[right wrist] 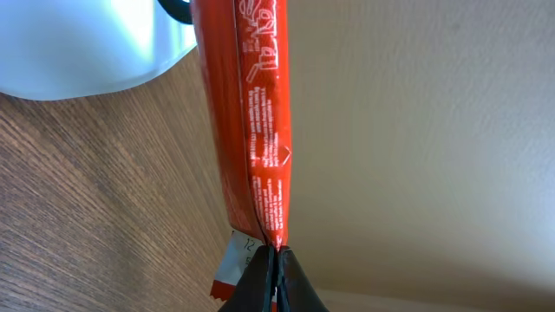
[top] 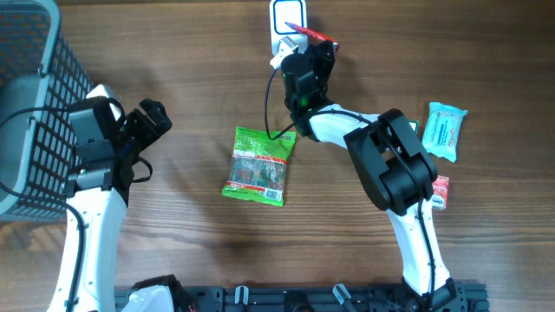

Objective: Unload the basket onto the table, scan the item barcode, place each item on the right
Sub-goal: 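Carry the red packet to the scanner and hold it at the window, then move the red packet right and set it down on the table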

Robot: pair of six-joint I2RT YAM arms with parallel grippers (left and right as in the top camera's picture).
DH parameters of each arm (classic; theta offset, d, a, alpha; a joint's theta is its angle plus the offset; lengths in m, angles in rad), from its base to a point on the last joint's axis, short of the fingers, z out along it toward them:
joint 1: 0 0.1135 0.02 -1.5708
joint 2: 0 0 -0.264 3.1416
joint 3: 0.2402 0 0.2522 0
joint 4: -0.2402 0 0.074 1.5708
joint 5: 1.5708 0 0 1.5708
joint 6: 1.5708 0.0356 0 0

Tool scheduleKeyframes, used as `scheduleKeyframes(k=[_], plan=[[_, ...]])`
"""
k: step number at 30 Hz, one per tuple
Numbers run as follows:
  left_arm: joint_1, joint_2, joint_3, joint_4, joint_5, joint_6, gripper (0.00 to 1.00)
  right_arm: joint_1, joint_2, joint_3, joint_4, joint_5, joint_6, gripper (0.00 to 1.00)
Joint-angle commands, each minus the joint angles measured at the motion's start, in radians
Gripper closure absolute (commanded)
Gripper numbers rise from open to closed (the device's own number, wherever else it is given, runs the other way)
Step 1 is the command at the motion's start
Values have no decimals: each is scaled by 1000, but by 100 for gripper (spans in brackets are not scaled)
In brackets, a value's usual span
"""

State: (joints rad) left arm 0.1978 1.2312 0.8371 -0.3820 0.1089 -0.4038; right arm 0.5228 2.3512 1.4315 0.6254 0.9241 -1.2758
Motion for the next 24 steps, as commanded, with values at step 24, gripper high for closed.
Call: scheduleKeyframes(k=[24], plan=[[3,2,8,3,-6,15,0,-86,-812,10,-1516,-874,1052,76]])
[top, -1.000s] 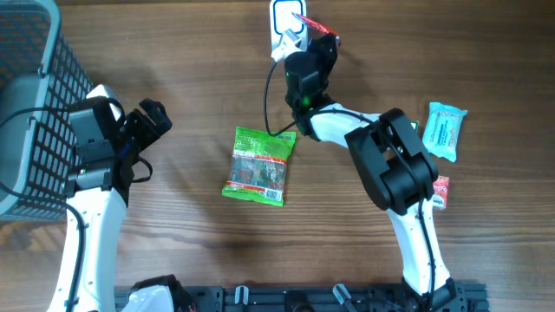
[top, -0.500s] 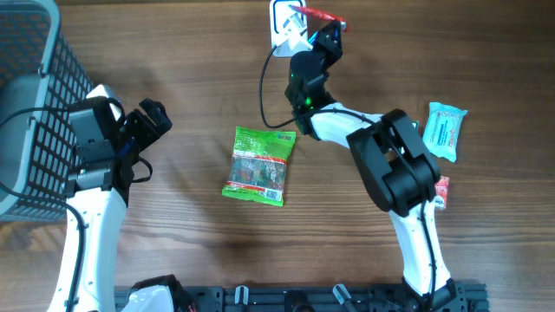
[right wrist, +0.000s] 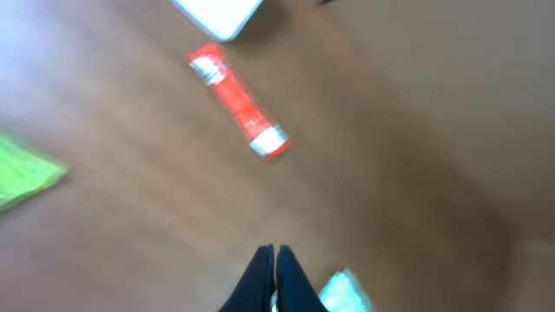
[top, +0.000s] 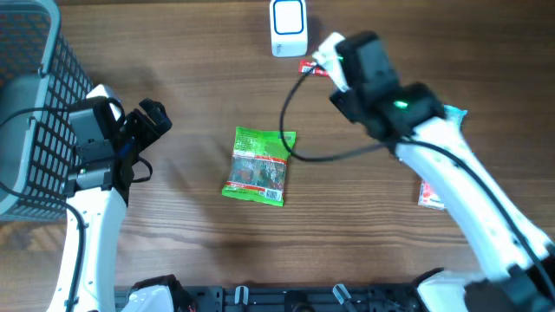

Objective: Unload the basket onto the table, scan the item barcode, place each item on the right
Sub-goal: 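Move the red packet right and set it down on the table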

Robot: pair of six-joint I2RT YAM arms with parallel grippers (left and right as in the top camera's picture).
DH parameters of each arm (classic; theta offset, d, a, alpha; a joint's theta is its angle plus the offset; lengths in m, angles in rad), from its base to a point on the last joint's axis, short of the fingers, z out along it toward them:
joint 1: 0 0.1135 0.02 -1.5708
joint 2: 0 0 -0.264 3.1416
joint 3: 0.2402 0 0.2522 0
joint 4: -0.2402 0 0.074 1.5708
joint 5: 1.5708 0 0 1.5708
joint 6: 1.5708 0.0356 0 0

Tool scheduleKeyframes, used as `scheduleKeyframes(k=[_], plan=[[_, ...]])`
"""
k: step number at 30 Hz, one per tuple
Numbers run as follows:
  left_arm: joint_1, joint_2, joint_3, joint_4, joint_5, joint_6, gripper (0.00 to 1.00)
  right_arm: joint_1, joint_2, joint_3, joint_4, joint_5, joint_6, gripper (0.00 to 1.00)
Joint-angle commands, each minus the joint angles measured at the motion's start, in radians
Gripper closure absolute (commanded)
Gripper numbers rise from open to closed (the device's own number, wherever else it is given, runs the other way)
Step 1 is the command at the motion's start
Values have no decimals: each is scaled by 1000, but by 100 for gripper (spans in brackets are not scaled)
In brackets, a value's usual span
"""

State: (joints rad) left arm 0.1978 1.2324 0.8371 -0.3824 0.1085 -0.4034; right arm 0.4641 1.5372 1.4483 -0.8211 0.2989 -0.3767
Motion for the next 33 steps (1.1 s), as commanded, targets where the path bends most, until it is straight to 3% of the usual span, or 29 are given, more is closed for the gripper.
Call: scheduleKeyframes(k=[1,2,3,7,10,12,14,16,20,26,33], plan=[[3,0,8,3,-6,15,0,-33,5,-8,-83,-248,170,28],[3,0,8,3,-6,15,0,-35,8,-11,-85,-254,199,10],[3,0,8,3,-6,15,0,-35,11,-22,-84,-272,211,1],[3,0,8,3,-6,15,0,-51,48,-54,-16,-381,29,0],[3,0,8,3,-6,15,0,-151,130,-51,44,-508,-43,0],[3,0,8,3,-6,15,0,-240,207,-20,73,-595,-55,5],[3,0,8,3,-6,15,0,-317,319,62,69,-730,-123,18],[3,0,8,3,-6,15,0,-336,396,102,106,-739,-202,23],[3,0,8,3,-6,15,0,-335,521,102,267,-737,-357,23],[3,0,8,3,-6,15,0,-337,613,102,477,-697,-356,30],[3,0,8,3,-6,15,0,-340,662,101,568,-658,-357,31]])
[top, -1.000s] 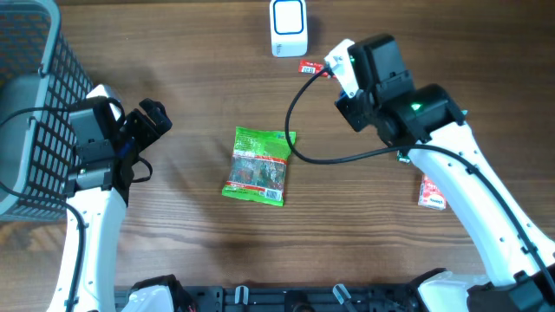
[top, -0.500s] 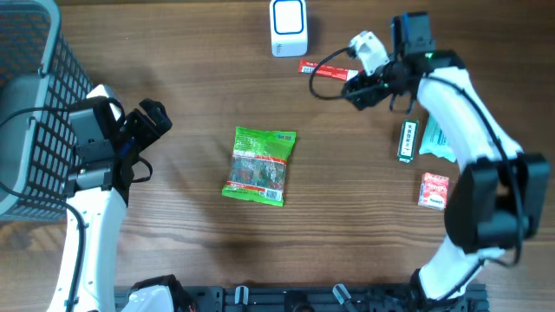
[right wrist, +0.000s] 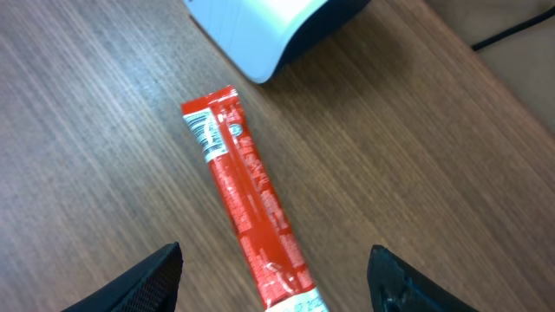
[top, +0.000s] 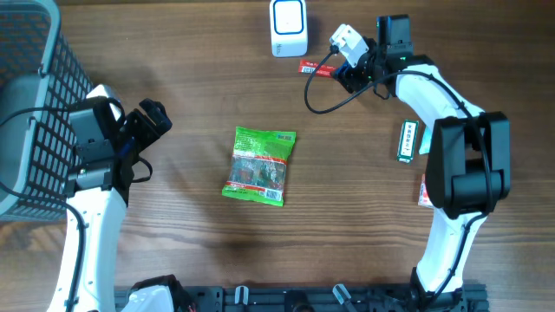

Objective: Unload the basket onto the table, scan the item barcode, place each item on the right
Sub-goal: 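Move the red packet right and set it down on the table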

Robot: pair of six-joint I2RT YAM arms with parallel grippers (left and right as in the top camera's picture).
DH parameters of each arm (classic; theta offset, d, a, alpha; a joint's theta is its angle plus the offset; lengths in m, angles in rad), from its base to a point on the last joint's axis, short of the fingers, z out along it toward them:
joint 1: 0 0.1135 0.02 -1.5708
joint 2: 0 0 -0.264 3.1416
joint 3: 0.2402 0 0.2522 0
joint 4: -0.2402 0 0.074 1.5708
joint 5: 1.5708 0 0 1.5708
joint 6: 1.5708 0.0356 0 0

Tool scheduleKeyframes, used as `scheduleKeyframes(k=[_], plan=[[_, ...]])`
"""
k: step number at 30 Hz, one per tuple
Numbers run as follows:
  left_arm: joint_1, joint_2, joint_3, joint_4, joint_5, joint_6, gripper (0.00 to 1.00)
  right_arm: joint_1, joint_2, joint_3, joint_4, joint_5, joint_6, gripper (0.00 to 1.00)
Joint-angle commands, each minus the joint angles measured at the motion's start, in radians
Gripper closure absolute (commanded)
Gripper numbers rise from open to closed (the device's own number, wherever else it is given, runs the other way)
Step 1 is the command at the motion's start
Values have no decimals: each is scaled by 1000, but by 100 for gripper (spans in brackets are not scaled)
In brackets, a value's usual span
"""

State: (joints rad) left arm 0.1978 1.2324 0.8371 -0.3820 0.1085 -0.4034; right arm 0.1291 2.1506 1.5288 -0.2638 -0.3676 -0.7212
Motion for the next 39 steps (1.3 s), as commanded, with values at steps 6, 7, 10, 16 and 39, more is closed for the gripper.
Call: scheduleKeyframes(k=[6,7,10,16,39], plan=[[3,0,8,3,-6,15,0,-6,122,21,11,8,-11,31],[3,0,8,3,-6,14,0,-6,133,21,11,8,-11,32],[3,0,8,3,-6,15,0,-6,141,21,-6,9,-10,39],[3,0,8,3,-6,15,0,-6,138,21,-137,9,-10,85],[3,0,8,3,-6,15,0,-2,-112,-21,-1006,212,666,95]])
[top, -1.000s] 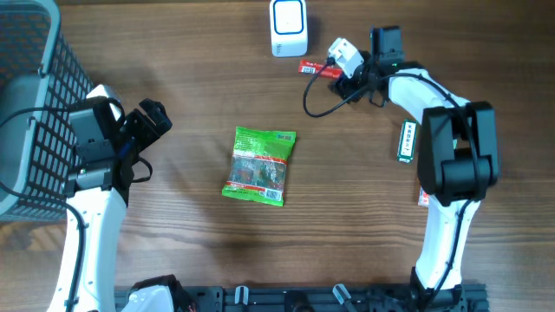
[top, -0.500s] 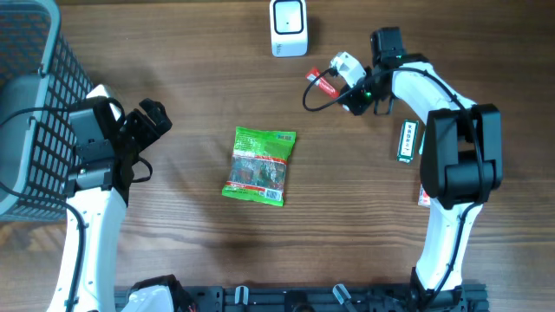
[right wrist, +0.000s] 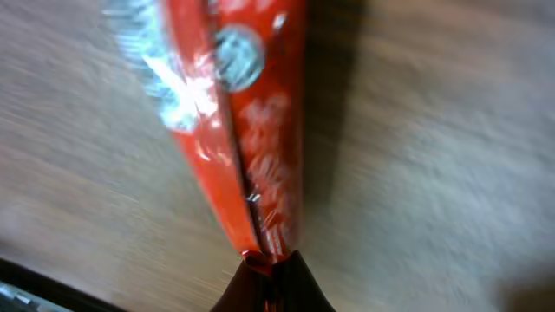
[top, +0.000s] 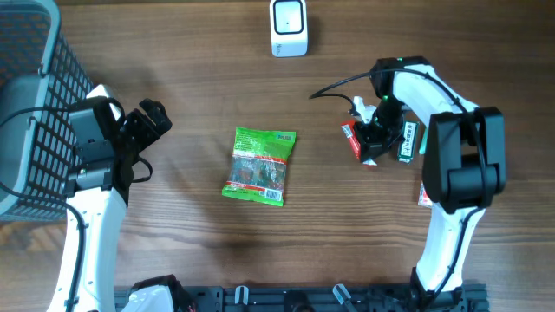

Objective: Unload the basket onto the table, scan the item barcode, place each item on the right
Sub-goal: 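Move the red packet right and set it down on the table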

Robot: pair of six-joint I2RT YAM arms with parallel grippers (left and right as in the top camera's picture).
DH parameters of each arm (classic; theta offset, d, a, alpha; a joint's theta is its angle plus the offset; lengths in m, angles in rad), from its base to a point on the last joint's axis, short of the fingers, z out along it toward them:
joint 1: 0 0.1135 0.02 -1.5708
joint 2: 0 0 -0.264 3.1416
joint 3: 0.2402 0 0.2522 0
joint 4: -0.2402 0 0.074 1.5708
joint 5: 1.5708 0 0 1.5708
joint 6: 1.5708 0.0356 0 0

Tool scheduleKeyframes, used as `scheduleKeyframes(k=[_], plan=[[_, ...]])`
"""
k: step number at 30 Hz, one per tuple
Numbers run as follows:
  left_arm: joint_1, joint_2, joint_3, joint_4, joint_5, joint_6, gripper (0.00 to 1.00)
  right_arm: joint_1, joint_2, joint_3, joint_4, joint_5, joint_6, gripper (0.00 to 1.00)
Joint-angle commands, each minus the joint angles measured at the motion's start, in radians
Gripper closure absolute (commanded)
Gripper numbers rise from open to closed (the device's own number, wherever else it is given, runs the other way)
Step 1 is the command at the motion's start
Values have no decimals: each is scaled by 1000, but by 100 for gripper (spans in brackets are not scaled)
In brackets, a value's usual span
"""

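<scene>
My right gripper (top: pixel 371 143) is shut on one end of a red stick packet (top: pixel 353 139), low over the table's right middle. In the right wrist view the red stick packet (right wrist: pixel 238 121) runs up from the closed gripper (right wrist: pixel 270 263), blurred, with wood grain behind it. The white barcode scanner (top: pixel 288 28) stands at the far edge, well away from the packet. A green snack packet (top: pixel 258 165) lies flat at the centre. My left gripper (top: pixel 153 117) hovers at the left, nothing near it; its jaws are not readable.
A grey mesh basket (top: pixel 26 104) fills the left edge. A small dark packet (top: pixel 406 140) lies just right of my right gripper. Another red-and-white packet (top: pixel 423 195) peeks out from under the right arm. A black cable (top: pixel 334 84) loops toward the right wrist.
My right gripper was open above the red stick lying beside the scanner. It is now shut on the stick's end, and both are further toward the near side, next to the dark packet.
At first my right gripper held the red stick right by the scanner. Then the stick lay on the table near the scanner with the gripper shut and off it. Later the gripper stood open over it. Now it grips the stick at mid-right. The left arm never moved.
</scene>
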State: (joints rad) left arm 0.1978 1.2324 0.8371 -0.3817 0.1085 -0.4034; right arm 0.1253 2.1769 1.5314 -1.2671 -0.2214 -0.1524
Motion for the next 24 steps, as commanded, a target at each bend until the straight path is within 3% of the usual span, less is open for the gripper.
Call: scheduleKeyframes(k=[1,4,9,16,17,18,21,22,23,24], plan=[[3,0,8,3,-6,15,0,1,-210,-42,-2,69,114,96],[3,0,8,2,-6,15,0,2,-380,-98,3,119,200,95],[3,0,8,2,-6,15,0,0,-613,-216,71,394,409,96],[3,0,8,2,-6,15,0,-3,-660,-409,291,457,442,92],[3,0,8,3,-6,14,0,-3,-660,-433,317,480,442,83],[3,0,8,2,-6,15,0,-3,-660,-453,343,497,442,61],[3,0,8,3,-6,15,0,-2,-660,-466,365,502,442,23],[3,0,8,3,-6,15,0,-2,-660,-466,367,501,441,17],[3,0,8,3,-6,15,0,-2,-660,-466,375,494,441,4],[3,0,8,3,-6,15,0,-2,-660,-466,393,454,441,0]])
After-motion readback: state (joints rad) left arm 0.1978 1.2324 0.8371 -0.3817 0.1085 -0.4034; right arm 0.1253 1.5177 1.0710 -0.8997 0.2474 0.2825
